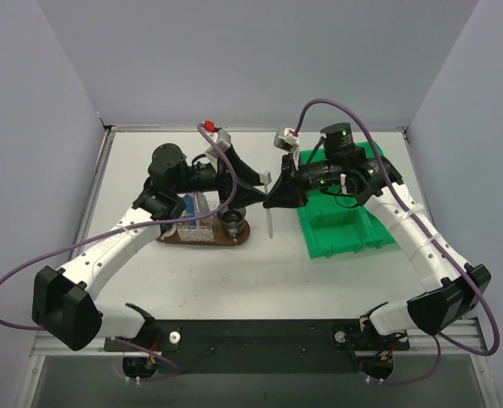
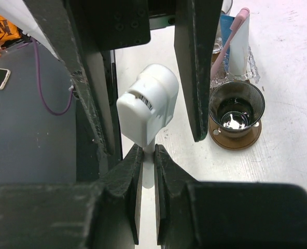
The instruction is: Prepare toiletry sets of a toothbrush and toothpaste on the tray
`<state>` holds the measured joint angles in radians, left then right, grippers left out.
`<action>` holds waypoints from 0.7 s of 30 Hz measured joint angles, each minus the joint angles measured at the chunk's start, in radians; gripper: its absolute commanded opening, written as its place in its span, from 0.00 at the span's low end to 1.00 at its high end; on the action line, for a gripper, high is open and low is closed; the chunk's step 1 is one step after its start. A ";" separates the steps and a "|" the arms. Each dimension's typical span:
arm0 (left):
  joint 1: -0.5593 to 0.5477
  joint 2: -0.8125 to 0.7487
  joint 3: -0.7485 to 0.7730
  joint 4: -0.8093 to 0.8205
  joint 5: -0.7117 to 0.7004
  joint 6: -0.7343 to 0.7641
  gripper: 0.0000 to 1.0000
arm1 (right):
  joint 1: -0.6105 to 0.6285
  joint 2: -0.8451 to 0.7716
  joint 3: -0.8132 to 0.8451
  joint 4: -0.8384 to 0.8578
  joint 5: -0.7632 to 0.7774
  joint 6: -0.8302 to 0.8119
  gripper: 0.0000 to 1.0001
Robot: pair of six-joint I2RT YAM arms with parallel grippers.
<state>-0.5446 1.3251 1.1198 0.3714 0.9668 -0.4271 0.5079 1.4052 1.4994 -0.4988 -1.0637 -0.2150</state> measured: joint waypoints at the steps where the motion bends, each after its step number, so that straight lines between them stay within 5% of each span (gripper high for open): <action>1: -0.002 0.000 -0.006 0.000 0.000 -0.002 0.59 | 0.003 0.000 0.000 0.000 0.000 0.000 0.00; 21: -0.004 0.006 -0.013 0.060 0.003 -0.041 0.34 | 0.016 0.002 0.000 0.000 0.002 -0.012 0.00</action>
<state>-0.5484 1.3315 1.1072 0.4313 0.9699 -0.4683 0.5243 1.4067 1.4990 -0.4992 -1.0618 -0.2272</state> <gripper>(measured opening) 0.377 0.056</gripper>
